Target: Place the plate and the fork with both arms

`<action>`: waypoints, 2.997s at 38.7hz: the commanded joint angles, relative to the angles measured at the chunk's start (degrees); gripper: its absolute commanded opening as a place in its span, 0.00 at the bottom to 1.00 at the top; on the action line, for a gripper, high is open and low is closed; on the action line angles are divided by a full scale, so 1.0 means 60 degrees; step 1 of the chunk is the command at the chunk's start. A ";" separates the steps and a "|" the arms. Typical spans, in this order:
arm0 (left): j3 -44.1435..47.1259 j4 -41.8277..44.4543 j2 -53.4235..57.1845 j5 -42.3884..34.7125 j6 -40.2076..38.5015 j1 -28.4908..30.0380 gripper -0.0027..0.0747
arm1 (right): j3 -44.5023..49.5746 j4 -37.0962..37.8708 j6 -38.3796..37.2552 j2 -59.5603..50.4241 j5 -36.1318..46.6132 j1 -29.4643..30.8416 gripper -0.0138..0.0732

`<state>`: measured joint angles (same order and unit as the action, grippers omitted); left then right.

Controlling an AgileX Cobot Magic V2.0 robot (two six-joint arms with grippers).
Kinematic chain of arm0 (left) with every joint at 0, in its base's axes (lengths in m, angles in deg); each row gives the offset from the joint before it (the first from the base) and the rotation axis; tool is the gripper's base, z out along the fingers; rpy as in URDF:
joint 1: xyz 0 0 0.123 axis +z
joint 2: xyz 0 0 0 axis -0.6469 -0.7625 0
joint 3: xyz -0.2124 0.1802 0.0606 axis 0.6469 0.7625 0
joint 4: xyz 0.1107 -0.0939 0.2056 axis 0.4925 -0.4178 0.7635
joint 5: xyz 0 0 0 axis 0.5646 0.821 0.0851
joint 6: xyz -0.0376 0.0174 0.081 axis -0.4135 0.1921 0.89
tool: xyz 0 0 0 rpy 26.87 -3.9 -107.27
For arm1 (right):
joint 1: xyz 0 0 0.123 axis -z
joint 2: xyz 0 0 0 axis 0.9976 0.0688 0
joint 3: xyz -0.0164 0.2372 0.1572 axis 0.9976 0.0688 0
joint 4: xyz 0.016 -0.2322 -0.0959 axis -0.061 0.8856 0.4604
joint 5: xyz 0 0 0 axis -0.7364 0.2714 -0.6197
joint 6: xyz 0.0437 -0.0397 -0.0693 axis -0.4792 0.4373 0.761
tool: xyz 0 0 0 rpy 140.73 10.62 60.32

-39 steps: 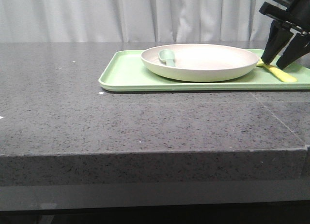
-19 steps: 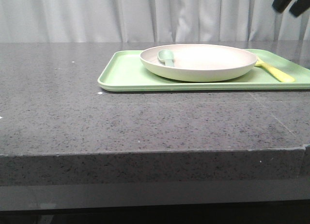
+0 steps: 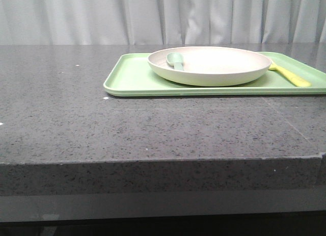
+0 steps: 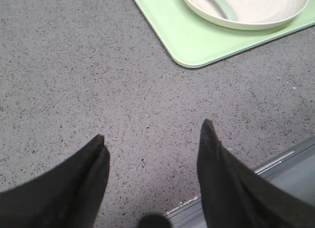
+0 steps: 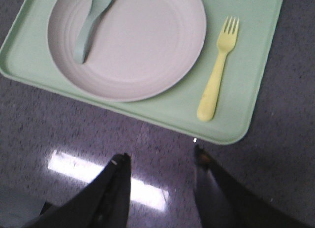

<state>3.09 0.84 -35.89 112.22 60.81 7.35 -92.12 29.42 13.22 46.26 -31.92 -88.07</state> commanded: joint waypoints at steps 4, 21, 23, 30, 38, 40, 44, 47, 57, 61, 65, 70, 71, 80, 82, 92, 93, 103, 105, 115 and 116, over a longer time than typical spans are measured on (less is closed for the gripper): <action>-0.0235 0.0049 -0.0012 -0.0678 -0.0012 0.0008 0.53 | 0.1782 0.0252 -0.0003 -0.2194 0.0610 -0.0048 0.55; -0.0235 0.0049 -0.0012 -0.0678 -0.0012 0.0008 0.53 | 0.5630 0.0736 -0.0652 -0.6563 0.1757 -0.0048 0.55; -0.0235 0.0049 -0.0012 -0.0695 -0.0012 0.0008 0.53 | 0.5887 0.0736 -0.0652 -0.6917 0.2047 -0.0048 0.55; -0.0235 0.0049 -0.0012 -0.0709 -0.0012 0.0008 0.53 | 0.6412 0.0736 -0.0665 -0.7706 0.2870 -0.0048 0.55; -0.0235 0.0049 -0.0012 -0.0709 -0.0012 0.0008 0.53 | 0.6578 0.0736 -0.0972 -0.7803 0.3401 -0.0048 0.55; -0.0235 0.0049 -0.0012 -0.0709 -0.0012 0.0008 0.53 | 0.6607 0.0723 -0.0972 -0.7803 0.3450 -0.0048 0.55; -0.0235 0.0049 -0.0012 -0.0709 -0.0012 0.0008 0.53 | 0.6616 0.0651 -0.0972 -0.7803 0.3462 -0.0048 0.50; -0.0235 0.0049 -0.0012 -0.0709 -0.0012 0.0008 0.48 | 0.6616 0.0516 -0.0972 -0.7803 0.3494 -0.0048 0.41; -0.0235 0.0399 -0.0012 -0.0709 -0.0012 0.0008 0.01 | 0.6699 0.0142 -0.0979 -0.7803 0.3579 -0.0048 0.09; -0.0235 0.0657 -0.0012 -0.0709 -0.0012 0.0008 0.01 | 0.6885 0.0125 -0.0979 -0.7803 0.3815 -0.0048 0.08; -0.0235 0.0657 -0.0012 -0.0709 -0.0012 0.0008 0.01 | 0.6985 0.0125 -0.0979 -0.7803 0.3741 -0.0048 0.08; -0.0235 0.0657 -0.0012 -0.0709 -0.0012 0.0008 0.01 | 0.6985 0.0125 -0.0979 -0.7803 0.3653 -0.0048 0.08; -0.0235 0.0657 -0.0012 -0.0709 -0.0012 0.0008 0.01 | 0.6985 0.0125 -0.0979 -0.7803 0.3653 -0.0048 0.08; -0.0235 0.0657 -0.0012 -0.0709 -0.0012 0.0008 0.01 | 0.6985 0.0125 -0.0979 -0.7803 0.3653 -0.0048 0.08; -0.0015 0.0657 0.0182 -0.1026 -0.0012 -0.0050 0.01 | 0.6985 0.0125 -0.0979 -0.7803 0.3653 -0.0048 0.08; 0.2554 0.0808 0.2241 -0.4137 -0.0012 0.1567 0.01 | 0.6985 0.0125 -0.0979 -0.7803 0.3644 -0.0048 0.08; 0.2990 0.0708 0.2582 -0.4435 -0.0012 0.1828 0.01 | 0.6985 0.0125 -0.0979 -0.7803 0.3644 -0.0048 0.08; 0.6489 -0.1466 0.5988 -0.6790 -0.0012 0.4543 0.01 | 0.6985 0.0125 -0.0979 -0.7803 0.3644 -0.0048 0.08; 0.6798 -0.1467 0.6385 -0.6790 -0.0012 0.4789 0.01 | 0.6985 0.0125 -0.0979 -0.7803 0.3644 -0.0048 0.08; 0.7781 -0.1403 0.6991 -0.7370 -0.0012 0.4893 0.01 | 0.6985 0.0125 -0.0979 -0.7803 0.3624 -0.0048 0.08; 0.7803 -0.1403 0.6991 -0.7434 -0.0012 0.4893 0.01 | 0.6985 0.0125 -0.0979 -0.7803 0.3624 -0.0048 0.08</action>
<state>49.61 -6.97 4.84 75.59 60.89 36.59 -48.80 30.91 7.21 -0.93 -13.74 -88.19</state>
